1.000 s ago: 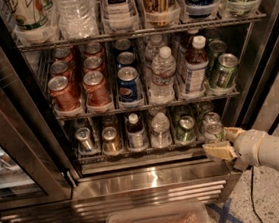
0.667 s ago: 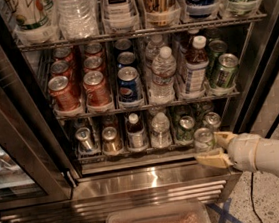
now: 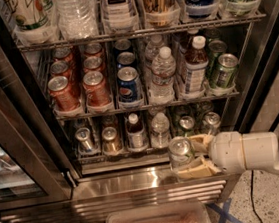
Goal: Pick 7up can from bottom shelf of fridge
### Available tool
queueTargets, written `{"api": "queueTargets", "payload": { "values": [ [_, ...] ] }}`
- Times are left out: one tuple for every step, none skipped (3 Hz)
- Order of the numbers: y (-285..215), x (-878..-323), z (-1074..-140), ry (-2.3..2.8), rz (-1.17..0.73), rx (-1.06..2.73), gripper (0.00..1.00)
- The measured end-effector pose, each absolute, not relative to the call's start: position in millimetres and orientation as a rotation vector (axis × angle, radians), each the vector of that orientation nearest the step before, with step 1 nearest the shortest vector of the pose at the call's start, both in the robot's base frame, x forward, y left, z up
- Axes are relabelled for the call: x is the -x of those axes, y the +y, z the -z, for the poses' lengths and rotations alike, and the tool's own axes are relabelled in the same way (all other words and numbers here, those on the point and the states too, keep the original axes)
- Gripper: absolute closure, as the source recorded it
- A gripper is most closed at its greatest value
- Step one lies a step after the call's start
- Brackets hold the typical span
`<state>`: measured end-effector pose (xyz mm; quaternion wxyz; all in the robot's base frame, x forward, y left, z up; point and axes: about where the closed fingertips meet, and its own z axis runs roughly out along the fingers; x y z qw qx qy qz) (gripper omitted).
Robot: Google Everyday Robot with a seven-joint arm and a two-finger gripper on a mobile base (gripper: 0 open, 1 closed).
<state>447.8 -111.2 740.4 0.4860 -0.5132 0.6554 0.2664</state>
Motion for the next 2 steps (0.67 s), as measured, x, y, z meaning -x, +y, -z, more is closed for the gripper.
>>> {"api": "queueTargets", "payload": {
  "values": [
    [-81.0,-437.6,-764.7,1.512,-0.792,1.306,1.0],
    [-79.9,-433.9,-764.3,1.507,-0.804,1.317,1.0]
  ]
}}
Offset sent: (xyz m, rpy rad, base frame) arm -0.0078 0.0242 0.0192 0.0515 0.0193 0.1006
